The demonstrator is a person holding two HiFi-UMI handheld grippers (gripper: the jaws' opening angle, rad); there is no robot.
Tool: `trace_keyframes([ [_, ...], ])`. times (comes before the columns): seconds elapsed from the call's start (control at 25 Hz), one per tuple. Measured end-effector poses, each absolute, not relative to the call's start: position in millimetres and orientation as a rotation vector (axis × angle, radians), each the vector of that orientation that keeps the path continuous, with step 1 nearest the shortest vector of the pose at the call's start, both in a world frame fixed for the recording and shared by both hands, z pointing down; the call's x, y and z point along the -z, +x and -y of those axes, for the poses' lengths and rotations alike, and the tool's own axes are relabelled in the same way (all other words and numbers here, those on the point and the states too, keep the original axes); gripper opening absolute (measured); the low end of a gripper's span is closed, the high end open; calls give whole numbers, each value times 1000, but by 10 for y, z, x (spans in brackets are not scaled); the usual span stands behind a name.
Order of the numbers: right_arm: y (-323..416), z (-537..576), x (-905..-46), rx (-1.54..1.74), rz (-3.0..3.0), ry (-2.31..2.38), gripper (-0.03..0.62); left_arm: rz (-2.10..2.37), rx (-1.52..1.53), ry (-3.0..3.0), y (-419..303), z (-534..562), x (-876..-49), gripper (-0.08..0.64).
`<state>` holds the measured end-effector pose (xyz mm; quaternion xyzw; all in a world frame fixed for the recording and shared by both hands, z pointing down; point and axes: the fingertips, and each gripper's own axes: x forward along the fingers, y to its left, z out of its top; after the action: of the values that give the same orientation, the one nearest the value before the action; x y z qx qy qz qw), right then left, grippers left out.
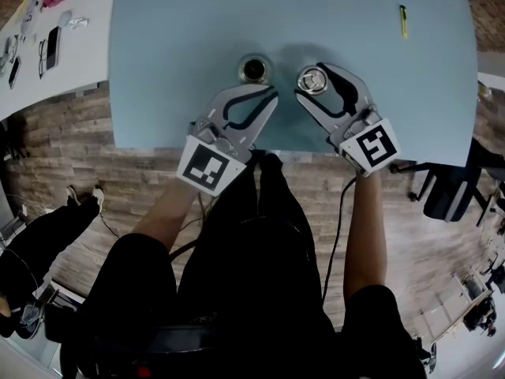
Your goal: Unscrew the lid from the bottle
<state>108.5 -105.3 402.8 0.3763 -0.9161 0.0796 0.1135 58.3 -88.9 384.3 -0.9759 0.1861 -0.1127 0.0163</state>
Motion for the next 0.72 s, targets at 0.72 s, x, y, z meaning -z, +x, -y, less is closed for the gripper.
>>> trace_keyframes([
  [0.72, 1375, 975, -4611, -356, 2466, 1255, 261, -552, 405, -3070, 774, 759, -4084, 0],
])
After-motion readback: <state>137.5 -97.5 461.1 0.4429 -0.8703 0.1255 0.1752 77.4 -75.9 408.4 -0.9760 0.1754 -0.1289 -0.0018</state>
